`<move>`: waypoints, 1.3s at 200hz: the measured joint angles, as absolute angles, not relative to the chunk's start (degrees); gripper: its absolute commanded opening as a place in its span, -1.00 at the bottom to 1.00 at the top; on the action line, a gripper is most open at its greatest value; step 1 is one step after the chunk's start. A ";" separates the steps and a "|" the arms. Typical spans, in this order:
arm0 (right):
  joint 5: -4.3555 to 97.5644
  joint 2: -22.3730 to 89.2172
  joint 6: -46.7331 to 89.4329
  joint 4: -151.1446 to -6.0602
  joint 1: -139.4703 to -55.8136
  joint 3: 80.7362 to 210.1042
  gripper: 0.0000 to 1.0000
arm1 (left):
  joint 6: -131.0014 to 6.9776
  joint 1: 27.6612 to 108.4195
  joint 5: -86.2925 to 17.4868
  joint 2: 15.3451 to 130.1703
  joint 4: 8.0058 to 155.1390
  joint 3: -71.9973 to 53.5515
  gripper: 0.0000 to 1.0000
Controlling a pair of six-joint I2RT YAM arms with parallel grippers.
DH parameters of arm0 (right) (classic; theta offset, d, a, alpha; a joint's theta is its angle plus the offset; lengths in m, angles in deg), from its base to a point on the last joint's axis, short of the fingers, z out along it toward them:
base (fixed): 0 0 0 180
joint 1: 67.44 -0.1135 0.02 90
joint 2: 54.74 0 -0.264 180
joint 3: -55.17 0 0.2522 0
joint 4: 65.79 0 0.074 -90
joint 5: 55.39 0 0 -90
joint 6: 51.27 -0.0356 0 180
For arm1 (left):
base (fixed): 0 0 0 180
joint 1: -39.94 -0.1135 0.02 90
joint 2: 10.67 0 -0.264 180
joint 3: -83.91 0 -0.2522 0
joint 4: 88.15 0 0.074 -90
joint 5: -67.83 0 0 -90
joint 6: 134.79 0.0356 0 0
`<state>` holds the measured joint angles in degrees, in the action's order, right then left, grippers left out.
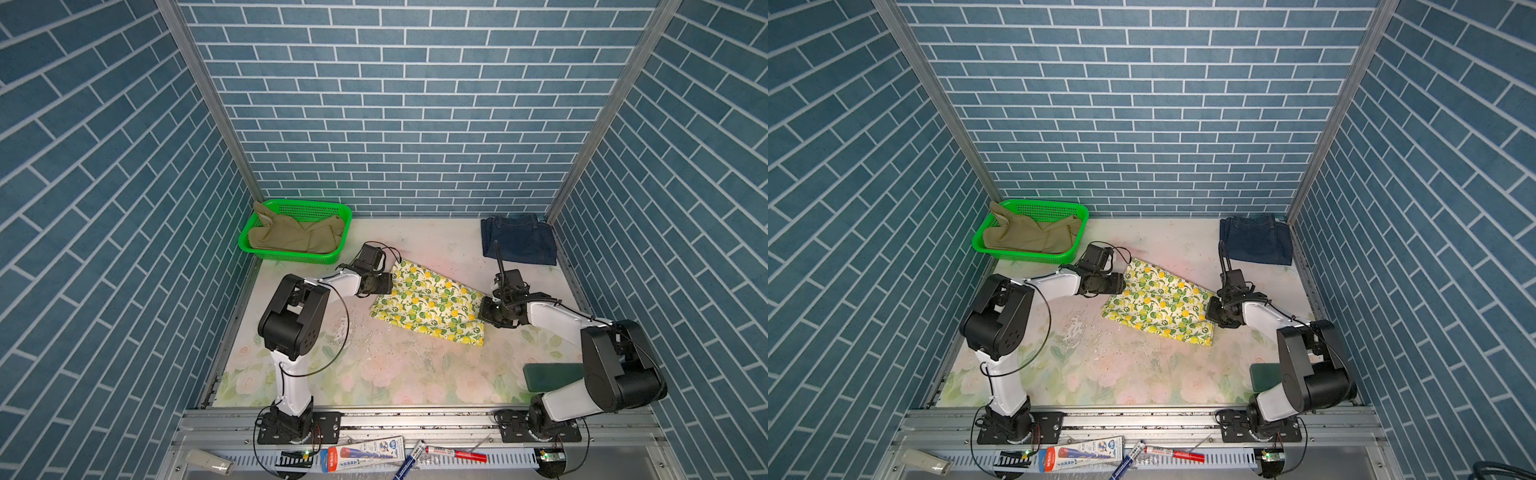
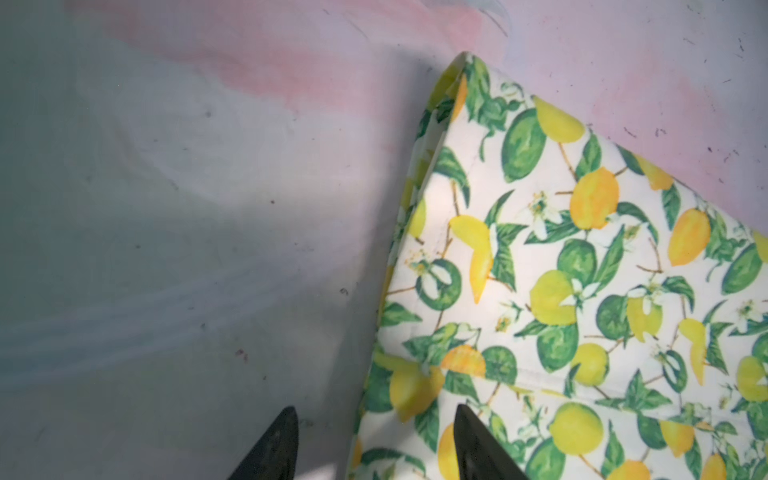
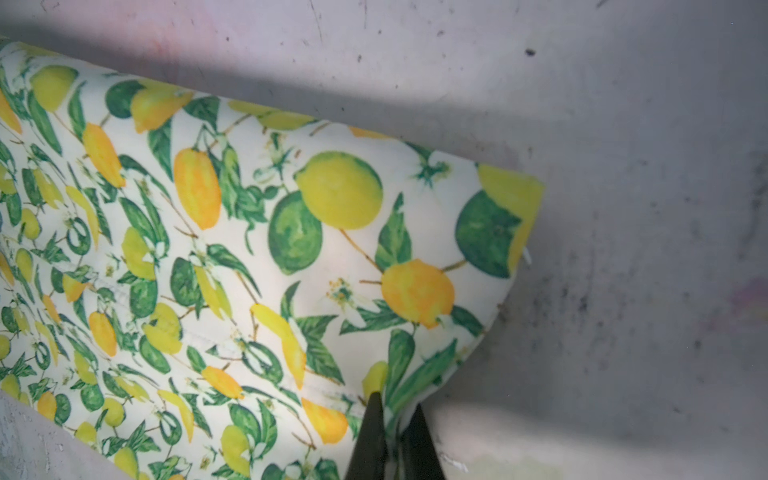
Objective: Fold and stack skirts
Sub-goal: Fold the skirt at the center of the table.
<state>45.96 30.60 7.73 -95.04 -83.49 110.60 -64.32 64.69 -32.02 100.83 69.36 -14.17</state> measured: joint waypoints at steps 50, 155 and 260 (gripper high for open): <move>45.83 30.38 8.85 -96.11 -83.49 110.84 -1.00 | -63.82 65.46 -28.26 105.22 65.12 -7.65 -0.77; 41.96 19.23 9.19 -104.48 -83.58 117.09 -1.00 | -68.17 66.99 -28.59 101.79 71.76 -14.87 -1.00; 35.25 19.39 7.47 -109.60 -94.23 124.33 -1.00 | -74.05 69.94 -27.74 96.81 79.54 -24.37 -1.00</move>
